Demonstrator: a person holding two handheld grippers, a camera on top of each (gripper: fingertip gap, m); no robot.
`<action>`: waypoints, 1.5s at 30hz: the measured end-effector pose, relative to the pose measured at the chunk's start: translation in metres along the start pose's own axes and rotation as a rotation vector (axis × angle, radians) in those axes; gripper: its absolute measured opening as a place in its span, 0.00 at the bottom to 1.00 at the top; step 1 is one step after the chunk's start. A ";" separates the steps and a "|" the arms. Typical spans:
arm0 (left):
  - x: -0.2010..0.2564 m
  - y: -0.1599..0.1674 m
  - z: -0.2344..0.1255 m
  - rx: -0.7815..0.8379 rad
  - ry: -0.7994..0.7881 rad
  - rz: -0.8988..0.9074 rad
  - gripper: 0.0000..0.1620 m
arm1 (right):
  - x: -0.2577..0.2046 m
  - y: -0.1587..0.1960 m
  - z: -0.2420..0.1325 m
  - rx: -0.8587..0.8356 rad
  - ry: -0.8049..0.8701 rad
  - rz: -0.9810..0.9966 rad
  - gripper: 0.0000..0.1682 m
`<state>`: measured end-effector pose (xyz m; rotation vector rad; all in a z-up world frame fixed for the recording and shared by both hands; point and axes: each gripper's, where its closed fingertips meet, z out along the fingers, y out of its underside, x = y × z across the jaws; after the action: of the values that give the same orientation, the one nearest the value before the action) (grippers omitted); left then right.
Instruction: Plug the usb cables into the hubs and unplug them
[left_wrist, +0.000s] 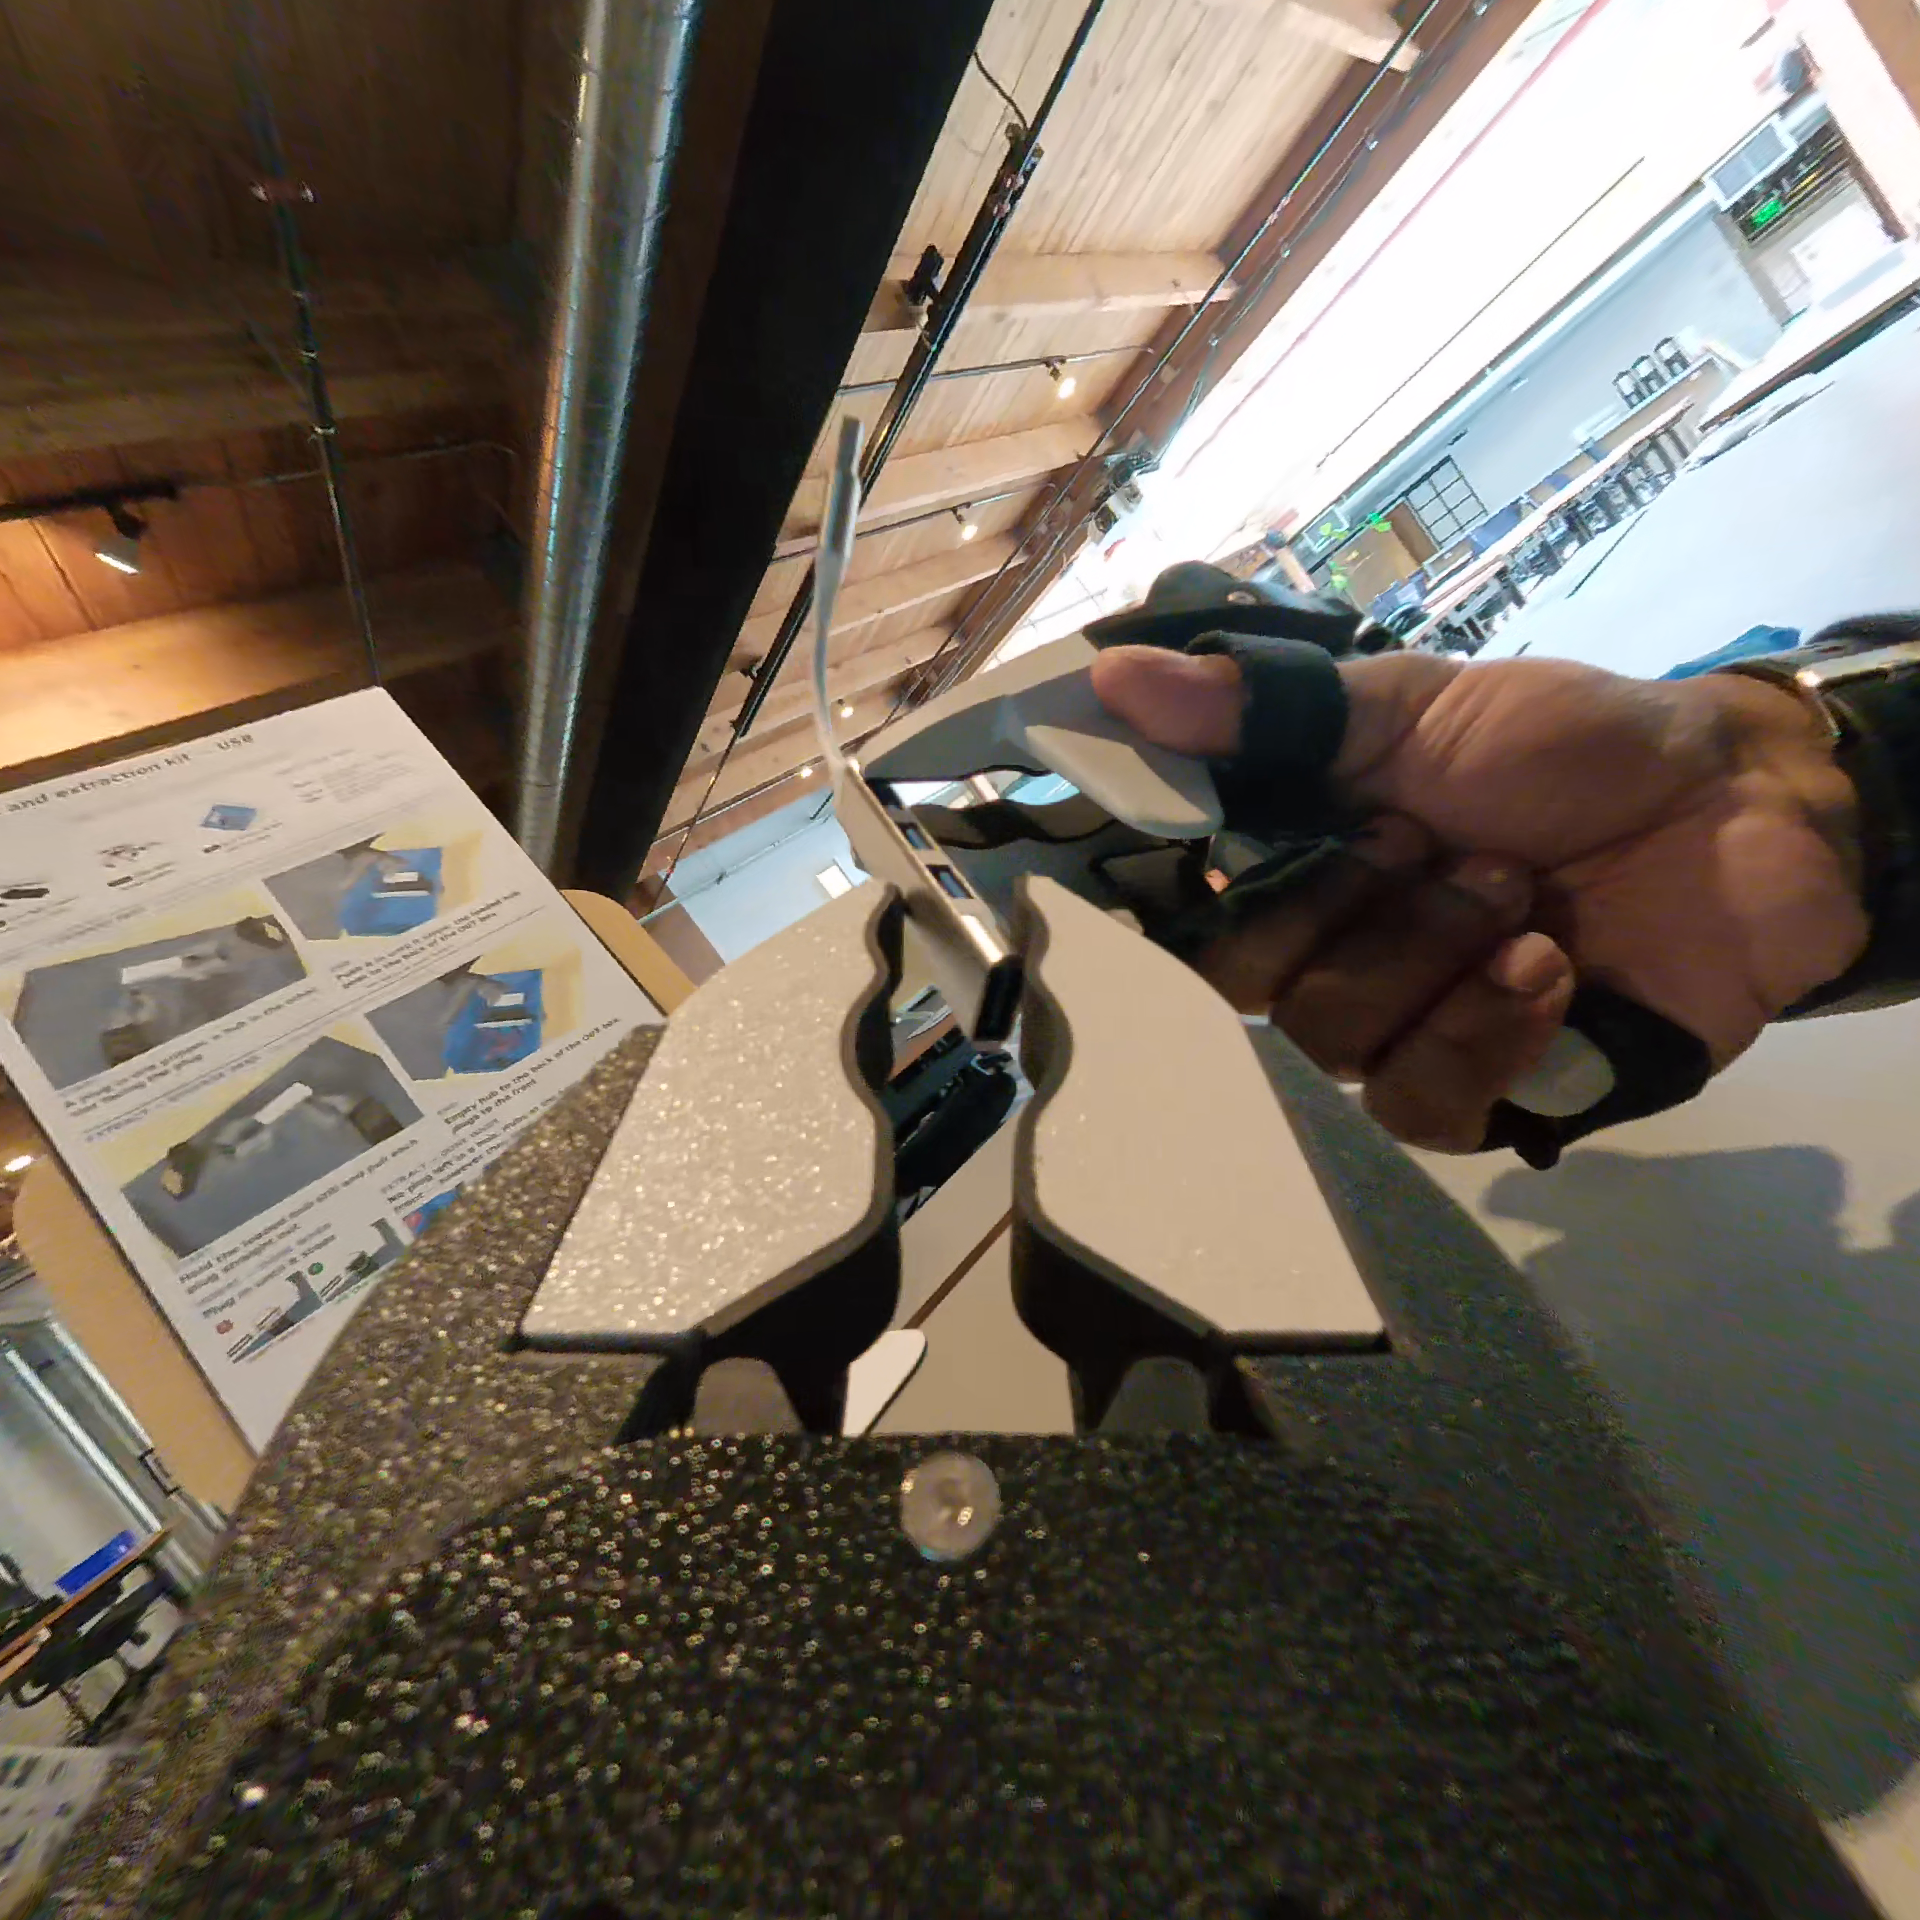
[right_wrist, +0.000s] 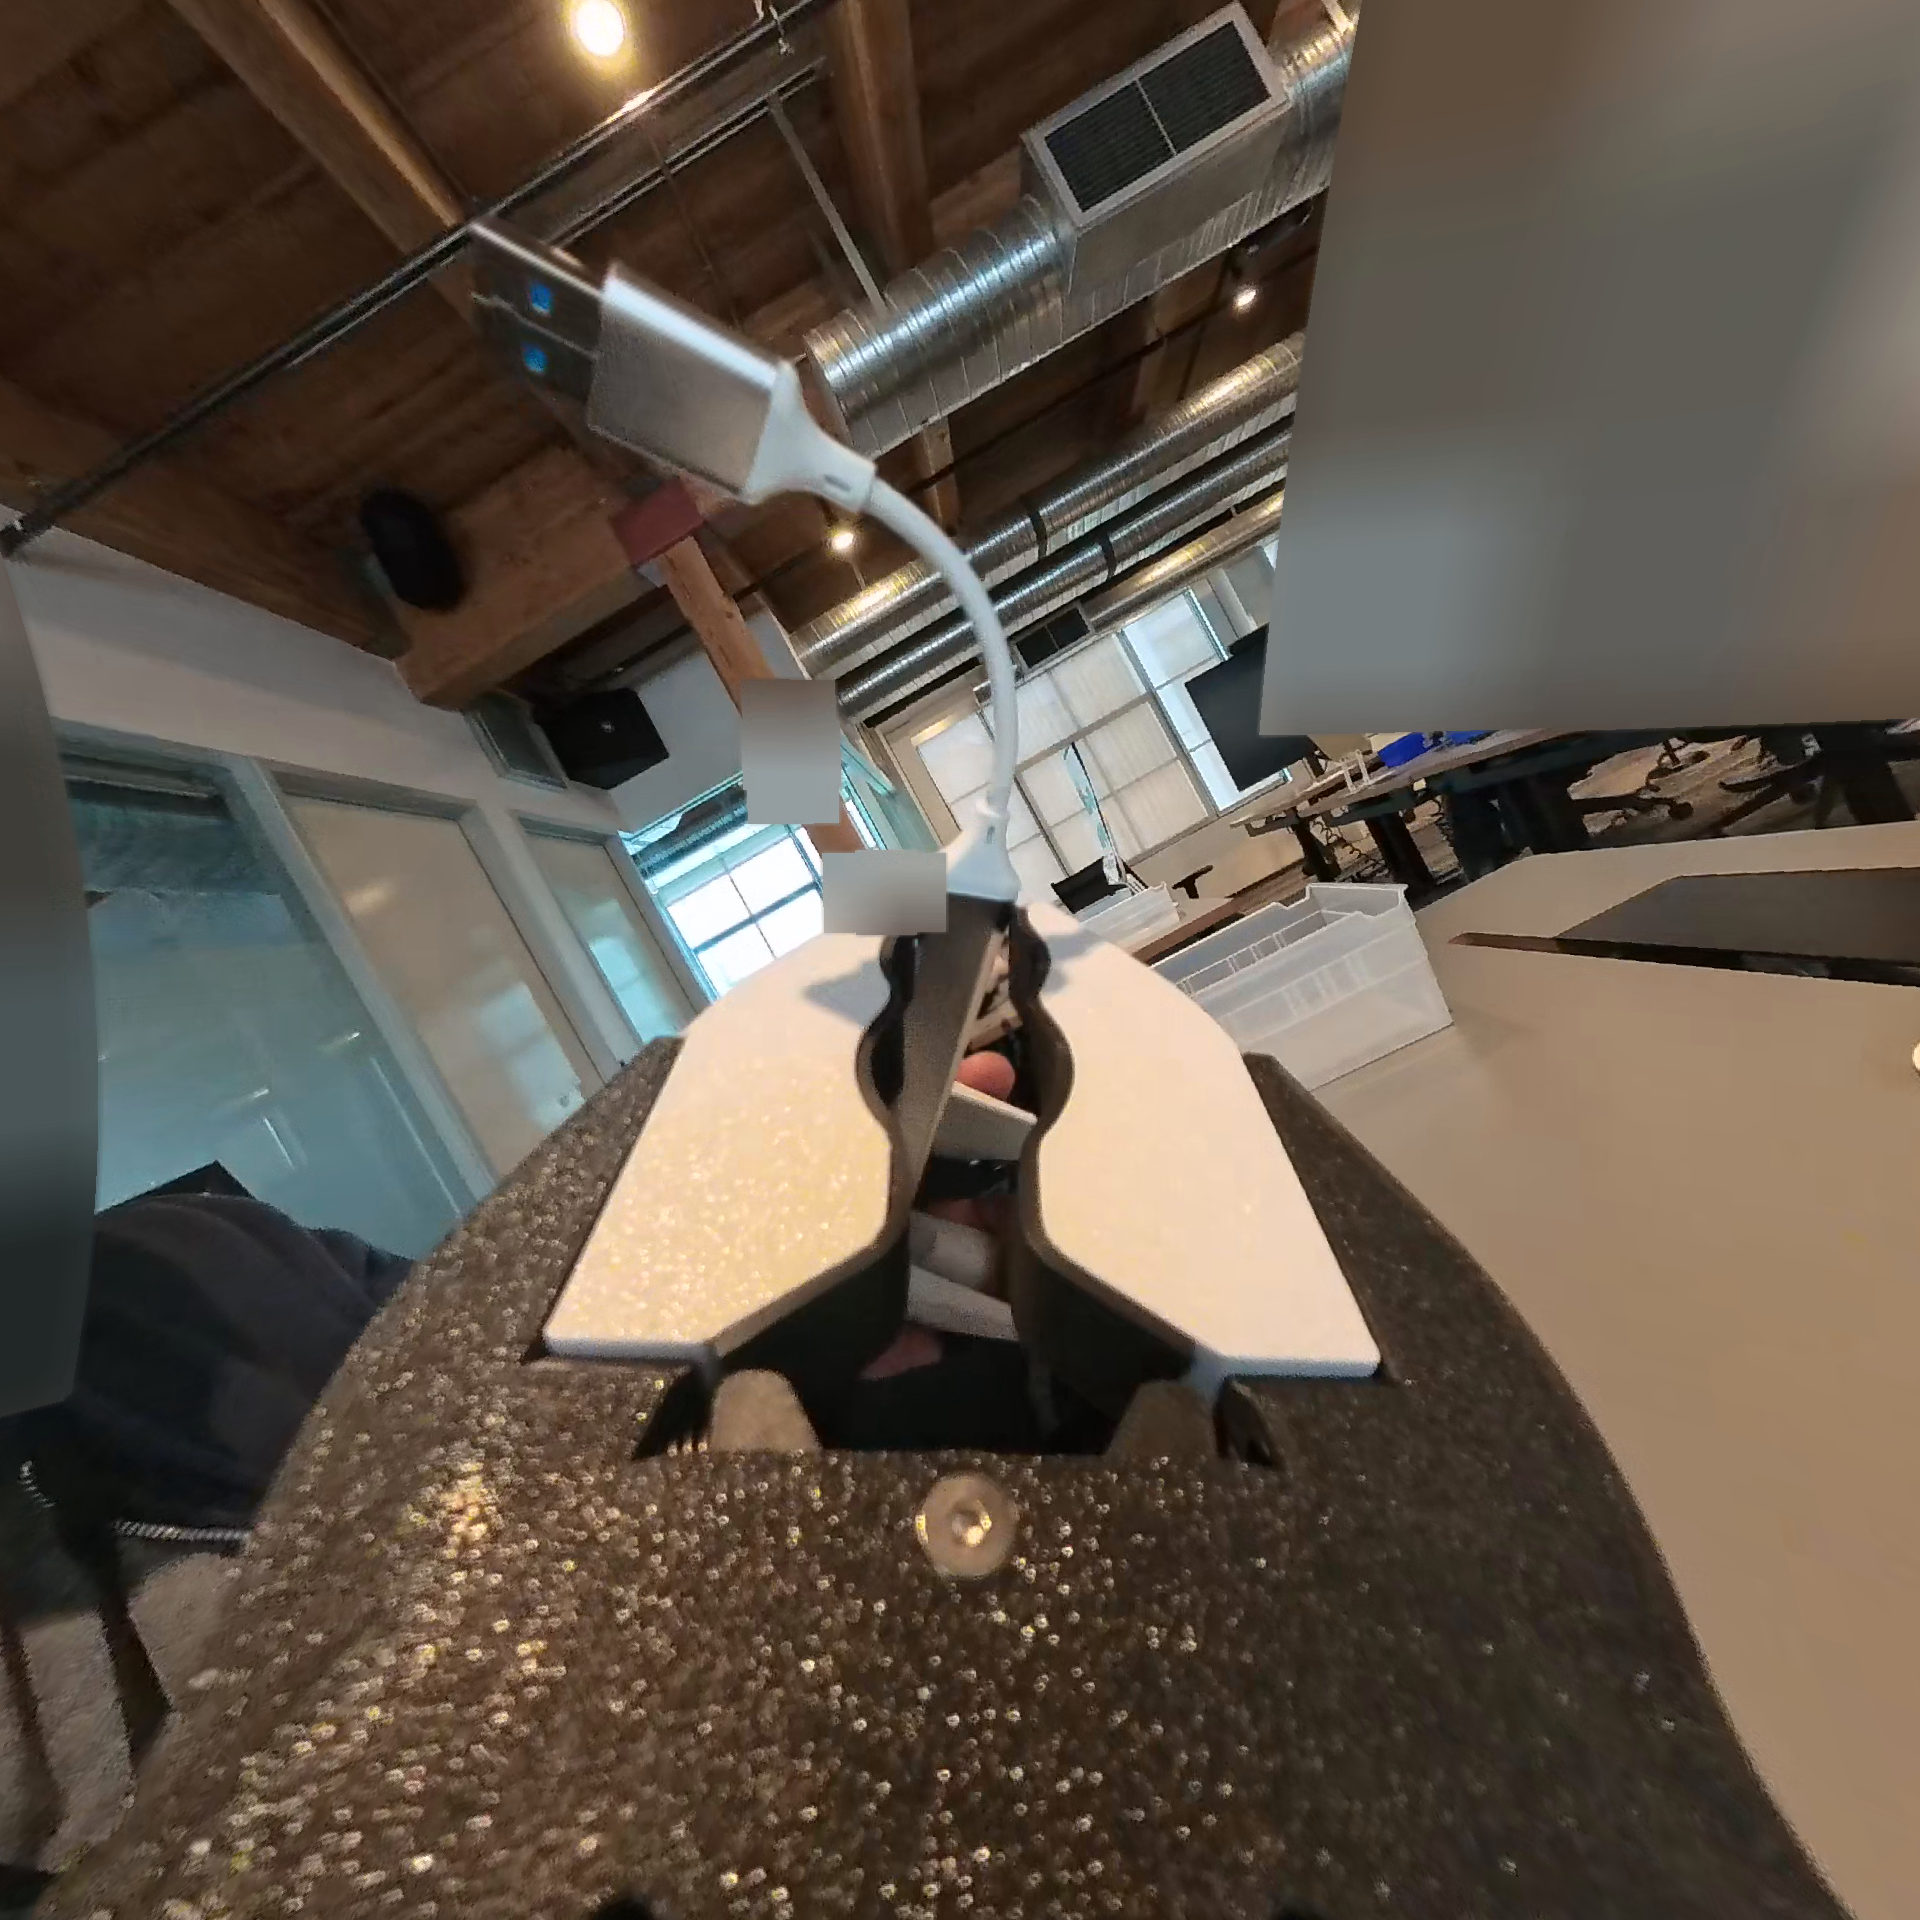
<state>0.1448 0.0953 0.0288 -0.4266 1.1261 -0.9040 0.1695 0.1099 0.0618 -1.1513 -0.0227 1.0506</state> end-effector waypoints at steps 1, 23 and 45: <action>-0.001 0.001 0.000 -0.007 -0.005 0.003 0.11 | 0.001 0.000 0.000 0.003 0.004 0.002 0.10; -0.018 0.055 -0.013 -0.386 0.274 -0.081 0.05 | 0.034 0.031 -0.032 -0.691 0.451 -1.436 0.17; 0.020 0.042 -0.014 -0.303 0.426 0.093 0.18 | 0.057 0.083 -0.038 -0.904 0.367 -1.308 0.04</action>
<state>0.1521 0.1064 -0.0179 -0.4343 1.6726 -0.7615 0.1651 0.1222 -0.0445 -1.6866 -0.9085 -0.4248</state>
